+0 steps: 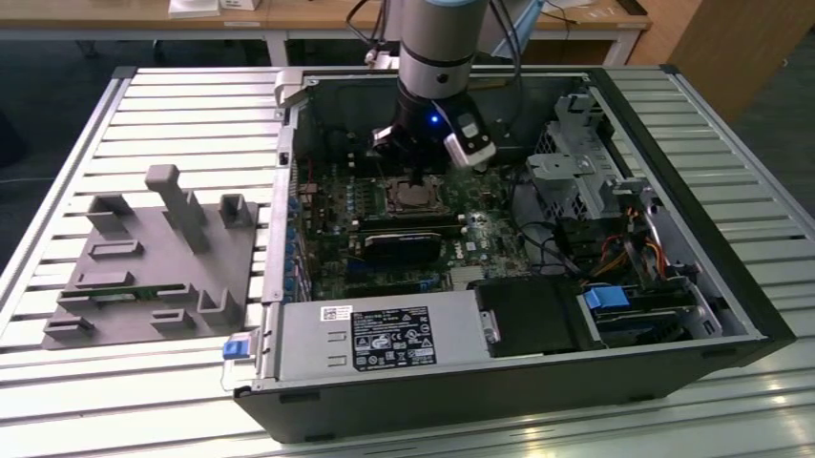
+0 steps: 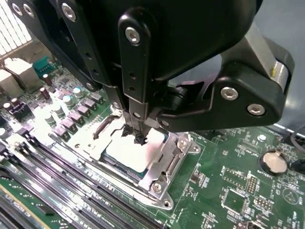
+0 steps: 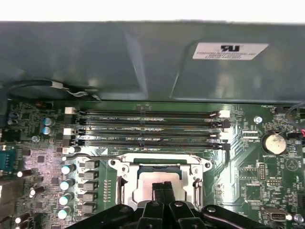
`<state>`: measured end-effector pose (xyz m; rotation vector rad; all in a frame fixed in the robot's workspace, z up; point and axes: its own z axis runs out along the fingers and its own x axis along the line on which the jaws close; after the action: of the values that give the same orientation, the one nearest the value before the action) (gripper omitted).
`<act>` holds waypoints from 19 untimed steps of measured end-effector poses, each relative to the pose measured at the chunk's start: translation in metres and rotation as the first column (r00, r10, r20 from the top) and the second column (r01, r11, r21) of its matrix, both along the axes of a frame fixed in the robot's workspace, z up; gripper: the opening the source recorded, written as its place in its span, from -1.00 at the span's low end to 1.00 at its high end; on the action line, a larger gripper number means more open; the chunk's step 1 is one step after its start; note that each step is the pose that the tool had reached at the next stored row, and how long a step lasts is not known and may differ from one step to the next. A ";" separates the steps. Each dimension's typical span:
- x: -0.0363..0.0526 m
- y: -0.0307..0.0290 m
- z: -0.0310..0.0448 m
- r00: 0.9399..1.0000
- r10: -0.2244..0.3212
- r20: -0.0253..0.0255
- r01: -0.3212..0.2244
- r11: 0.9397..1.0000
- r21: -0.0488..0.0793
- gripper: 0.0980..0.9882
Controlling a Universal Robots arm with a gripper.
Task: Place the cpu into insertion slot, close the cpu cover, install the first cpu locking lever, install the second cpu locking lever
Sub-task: 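Close the cpu cover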
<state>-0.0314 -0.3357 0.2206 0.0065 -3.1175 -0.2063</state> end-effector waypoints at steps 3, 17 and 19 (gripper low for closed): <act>0.0000 0.0000 0.0074 1.000 0.000 0.000 0.000 1.000 0.000 -0.99; 0.0001 0.0001 0.0330 1.000 0.001 0.003 -0.001 1.000 -0.019 -0.99; 0.0000 0.0001 0.0331 1.000 0.001 0.003 0.000 1.000 -0.019 -0.99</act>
<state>-0.0313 -0.3356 0.2537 0.0074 -3.1225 -0.1765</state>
